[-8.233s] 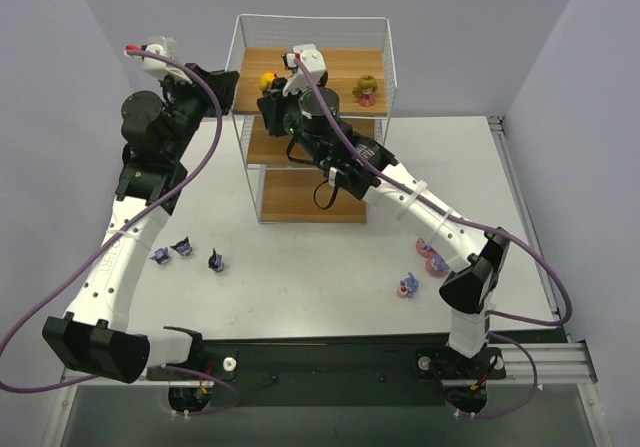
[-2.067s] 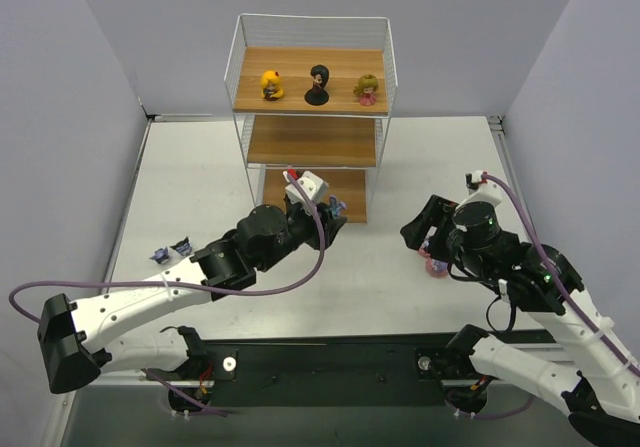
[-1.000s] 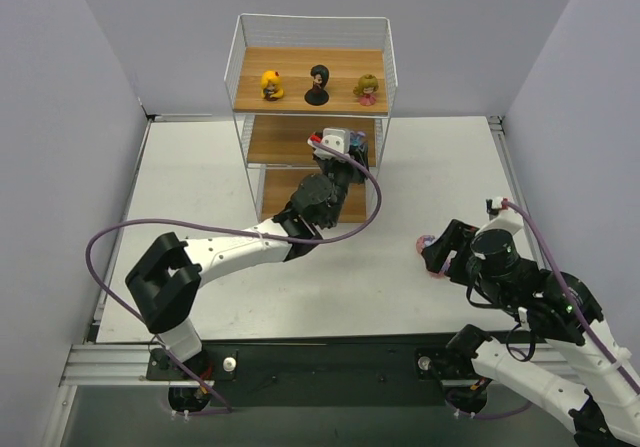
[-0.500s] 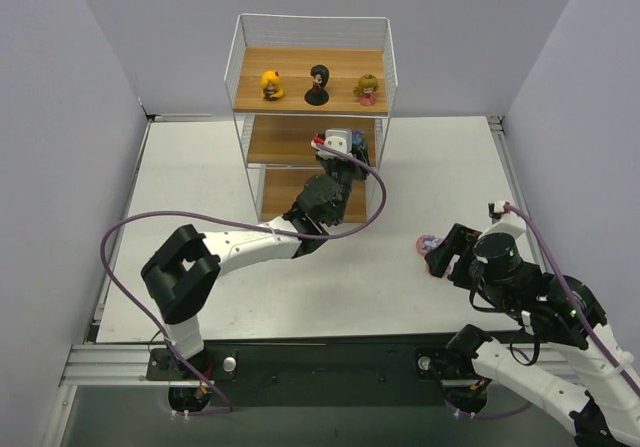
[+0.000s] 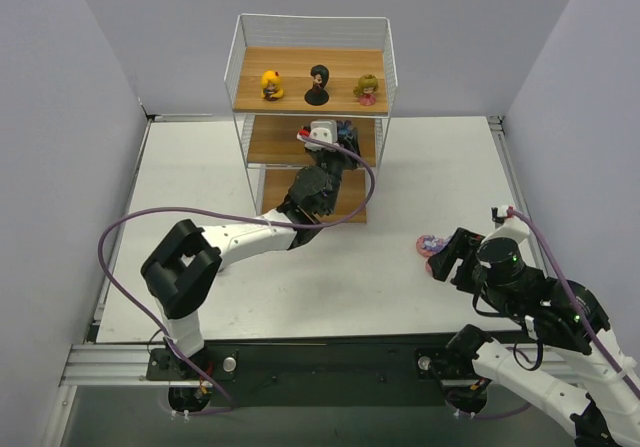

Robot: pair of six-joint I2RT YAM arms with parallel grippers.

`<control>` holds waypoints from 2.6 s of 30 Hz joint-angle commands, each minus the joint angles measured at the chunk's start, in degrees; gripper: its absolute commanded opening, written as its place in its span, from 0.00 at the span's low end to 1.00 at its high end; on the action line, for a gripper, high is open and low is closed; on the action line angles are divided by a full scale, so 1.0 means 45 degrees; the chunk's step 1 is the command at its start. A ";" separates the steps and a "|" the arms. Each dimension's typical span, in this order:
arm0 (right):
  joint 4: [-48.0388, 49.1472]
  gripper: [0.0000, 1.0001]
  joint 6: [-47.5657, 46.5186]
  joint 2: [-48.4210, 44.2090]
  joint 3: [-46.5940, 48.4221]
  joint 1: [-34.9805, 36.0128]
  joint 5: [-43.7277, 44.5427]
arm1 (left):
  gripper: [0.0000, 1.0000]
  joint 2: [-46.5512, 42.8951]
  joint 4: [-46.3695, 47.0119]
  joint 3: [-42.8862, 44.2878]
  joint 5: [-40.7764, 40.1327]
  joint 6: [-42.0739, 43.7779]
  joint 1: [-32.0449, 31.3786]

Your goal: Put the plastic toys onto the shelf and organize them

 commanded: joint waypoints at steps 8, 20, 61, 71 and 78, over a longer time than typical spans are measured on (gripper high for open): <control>-0.0492 0.64 0.0135 -0.0509 -0.0414 -0.0076 0.0485 | 0.00 0.0709 0.0905 0.0666 0.0774 -0.0739 0.0157; -0.0532 0.64 0.0155 -0.0587 -0.0570 -0.0076 0.0661 | 0.08 0.1158 0.0281 0.1231 0.0950 -0.0546 0.0001; -0.0688 0.65 0.0253 -0.0470 -0.0649 -0.0057 0.0642 | 0.86 0.0633 0.1158 0.1273 -0.0026 0.1447 -0.0760; -0.0688 0.65 0.0311 -0.0431 -0.0649 -0.0057 0.0681 | 0.86 -0.0325 0.1529 0.0082 -0.0299 0.1642 -0.0819; -0.0708 0.65 0.0350 -0.0353 -0.0551 -0.0056 0.0797 | 0.86 -0.1417 0.1705 -0.1051 -0.0456 0.1799 -0.0878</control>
